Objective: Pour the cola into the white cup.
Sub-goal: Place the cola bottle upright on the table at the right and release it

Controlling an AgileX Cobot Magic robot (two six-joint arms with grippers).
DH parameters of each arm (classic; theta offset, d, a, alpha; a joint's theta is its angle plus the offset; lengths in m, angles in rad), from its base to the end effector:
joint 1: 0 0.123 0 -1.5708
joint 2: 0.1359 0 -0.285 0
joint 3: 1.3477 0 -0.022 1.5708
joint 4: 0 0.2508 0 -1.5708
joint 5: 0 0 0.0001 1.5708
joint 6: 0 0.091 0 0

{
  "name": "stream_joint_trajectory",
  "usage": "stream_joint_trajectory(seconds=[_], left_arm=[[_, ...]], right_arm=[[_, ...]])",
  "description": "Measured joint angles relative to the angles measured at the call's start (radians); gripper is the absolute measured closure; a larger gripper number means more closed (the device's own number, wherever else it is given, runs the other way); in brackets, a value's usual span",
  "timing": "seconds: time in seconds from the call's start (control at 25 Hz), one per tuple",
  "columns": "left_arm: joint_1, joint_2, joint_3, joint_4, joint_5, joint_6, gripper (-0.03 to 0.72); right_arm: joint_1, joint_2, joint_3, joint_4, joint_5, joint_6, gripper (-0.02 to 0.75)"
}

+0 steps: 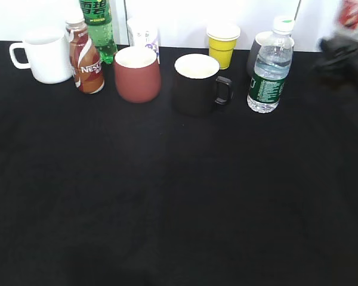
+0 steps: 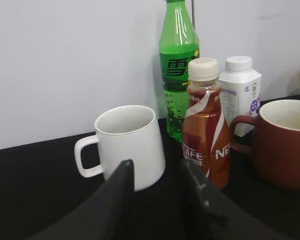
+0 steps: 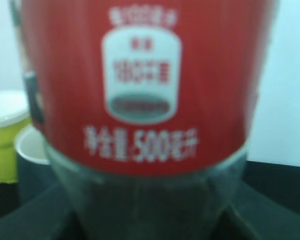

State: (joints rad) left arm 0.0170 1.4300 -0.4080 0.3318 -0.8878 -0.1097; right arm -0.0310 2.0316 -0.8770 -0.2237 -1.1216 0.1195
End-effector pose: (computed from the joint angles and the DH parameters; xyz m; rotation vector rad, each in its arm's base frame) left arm 0.2534 -0.0187 0.2126 0.2657 1.6227 -0.1174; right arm 0.3899 0.0061 0.1535 -0.1208 1.5244 0.1456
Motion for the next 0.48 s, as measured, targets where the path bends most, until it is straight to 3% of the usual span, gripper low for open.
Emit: stream_joint_trajectory(seconds=[0.2,0.36,0.48], left_arm=[[0.000,0.000,0.000,0.003,0.000,-0.001,0.449],[0.000,0.000,0.000,0.003,0.001,-0.001,0.449],[0.000,0.000,0.000,0.003,0.001,-0.001,0.449]], right_arm=[[0.000,0.203,-0.166,-0.015,-0.024,0.001,0.363],[-0.001,0.213,-0.172,-0.016,-0.034,0.002,0.184],[-0.002,0.199,-0.133,-0.006,-0.033,0.002,0.162]])
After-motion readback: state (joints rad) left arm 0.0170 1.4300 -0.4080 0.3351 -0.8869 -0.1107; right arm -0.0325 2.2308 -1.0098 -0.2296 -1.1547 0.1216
